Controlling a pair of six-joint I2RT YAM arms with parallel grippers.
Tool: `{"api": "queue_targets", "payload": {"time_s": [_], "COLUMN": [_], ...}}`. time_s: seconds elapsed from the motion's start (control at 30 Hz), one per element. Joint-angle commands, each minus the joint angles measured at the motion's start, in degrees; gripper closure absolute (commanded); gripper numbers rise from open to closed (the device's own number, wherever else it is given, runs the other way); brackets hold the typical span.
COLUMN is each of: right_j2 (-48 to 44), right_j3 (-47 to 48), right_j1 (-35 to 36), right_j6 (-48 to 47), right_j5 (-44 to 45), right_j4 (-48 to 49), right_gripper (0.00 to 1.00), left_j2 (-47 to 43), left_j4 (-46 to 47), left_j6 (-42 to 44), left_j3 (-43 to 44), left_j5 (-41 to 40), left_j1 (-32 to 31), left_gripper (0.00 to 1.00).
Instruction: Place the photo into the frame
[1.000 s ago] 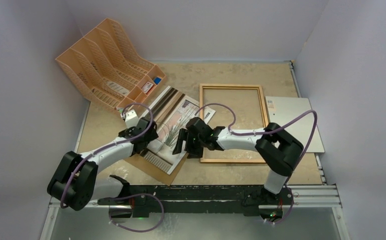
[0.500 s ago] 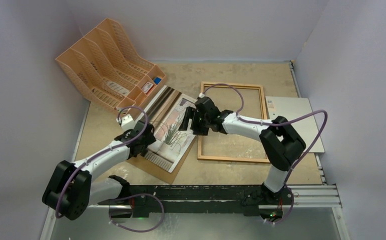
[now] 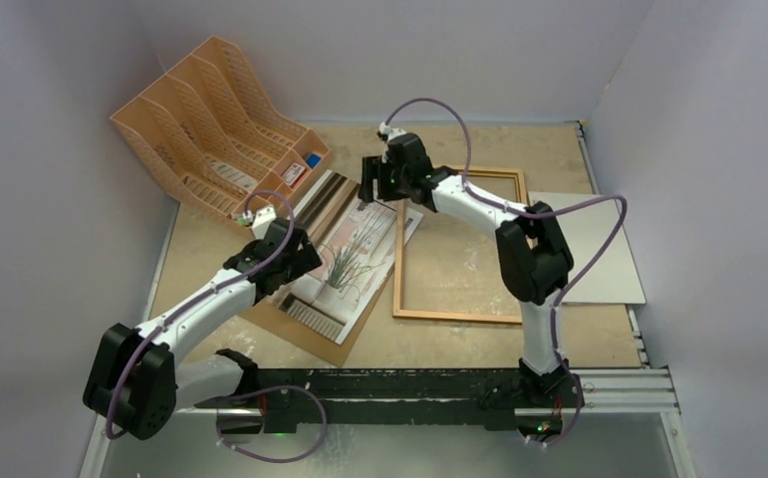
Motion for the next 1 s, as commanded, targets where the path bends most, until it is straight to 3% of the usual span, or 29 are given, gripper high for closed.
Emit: {"api": "queue_targets", "payload": {"time_s": [0.0, 0.37, 0.77, 0.97], "right_j2": [7.0, 20.2, 29.6, 34.7], "right_j3": [11.7, 28.5, 38.1, 44.9], "right_j1": [-2.2, -6.3, -8.2, -9.3], "right_j6": [-14.9, -23.0, -25.6, -23.8], "right_j5": [-3.7, -10.9, -14.3, -17.7], "right_j4": [-0.6, 0.5, -2.5, -7.2], "right_gripper": [0.27, 0.26, 0.21, 0.21], "left_j2": [2.6, 10.7, 20.2, 22.6], "left_j4": [6.6, 15.1, 21.6, 19.4], "left_j6": [2.6, 4.6, 4.2, 5.1], "left_j3": [1.5, 8.0, 10.9, 11.7], "left_j5": [6.3, 19.3, 25.5, 25.2], "left_j1": [0.3, 0.3, 0.3, 0.3], "left_gripper": [0.19, 0.26, 0.37, 0.40]}}
